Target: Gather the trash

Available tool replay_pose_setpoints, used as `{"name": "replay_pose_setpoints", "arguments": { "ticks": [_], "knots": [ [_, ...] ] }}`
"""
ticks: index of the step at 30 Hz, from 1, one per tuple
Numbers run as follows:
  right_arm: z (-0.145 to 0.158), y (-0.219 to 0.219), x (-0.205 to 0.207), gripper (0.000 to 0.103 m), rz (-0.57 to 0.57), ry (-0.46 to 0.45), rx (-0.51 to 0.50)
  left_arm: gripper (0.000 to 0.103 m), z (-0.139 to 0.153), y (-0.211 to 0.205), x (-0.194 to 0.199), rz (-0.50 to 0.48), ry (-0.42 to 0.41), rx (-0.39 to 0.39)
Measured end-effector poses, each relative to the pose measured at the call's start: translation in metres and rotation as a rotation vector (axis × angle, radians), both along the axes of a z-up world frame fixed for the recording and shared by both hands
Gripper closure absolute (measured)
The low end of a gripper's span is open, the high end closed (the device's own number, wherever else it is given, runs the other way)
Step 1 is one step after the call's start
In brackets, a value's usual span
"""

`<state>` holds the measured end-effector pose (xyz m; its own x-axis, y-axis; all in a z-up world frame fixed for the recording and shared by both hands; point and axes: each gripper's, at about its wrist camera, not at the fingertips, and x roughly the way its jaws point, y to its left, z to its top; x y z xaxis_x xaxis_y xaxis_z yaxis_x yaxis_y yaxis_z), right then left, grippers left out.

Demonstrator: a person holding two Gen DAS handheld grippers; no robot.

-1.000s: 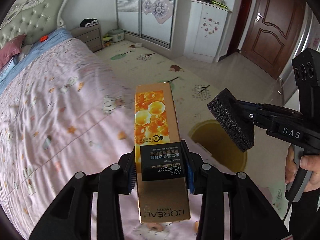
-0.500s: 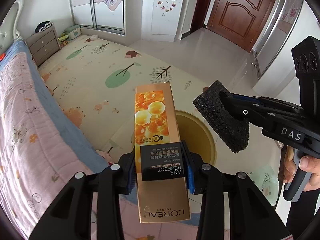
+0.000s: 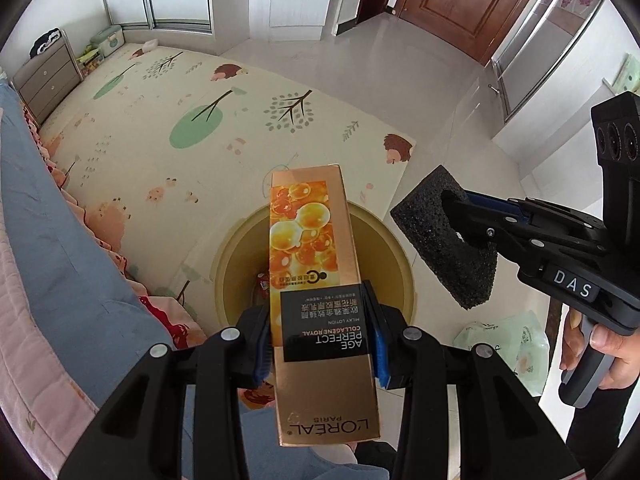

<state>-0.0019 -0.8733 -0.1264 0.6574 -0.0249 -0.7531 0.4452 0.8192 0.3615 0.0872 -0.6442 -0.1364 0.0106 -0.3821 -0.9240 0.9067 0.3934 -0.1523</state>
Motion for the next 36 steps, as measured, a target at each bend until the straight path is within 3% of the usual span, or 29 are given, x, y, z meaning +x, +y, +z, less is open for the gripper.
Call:
{"name": "replay_pose_setpoints", "arguments": {
  "ticks": [13, 14, 16, 36],
  "knots": [
    [-0.022, -0.019, 0.014, 0.078, -0.021, 0.045, 0.033, 0.061, -0.02, -0.011, 0.01, 0.014, 0.069, 0.033],
    [-0.023, -0.02, 0.015, 0.062, -0.025, 0.048, 0.036, 0.037, -0.022, -0.011, 0.011, 0.016, 0.08, 0.037],
    [-0.025, -0.021, 0.015, 0.044, -0.041, 0.059, 0.038, 0.004, -0.023, -0.01, 0.015, 0.033, 0.078, 0.046],
    [-0.022, -0.02, 0.009, 0.047, -0.042, 0.069, 0.03, 0.005, -0.015, -0.009, 0.007, -0.011, 0.042, 0.011]
  ]
}}
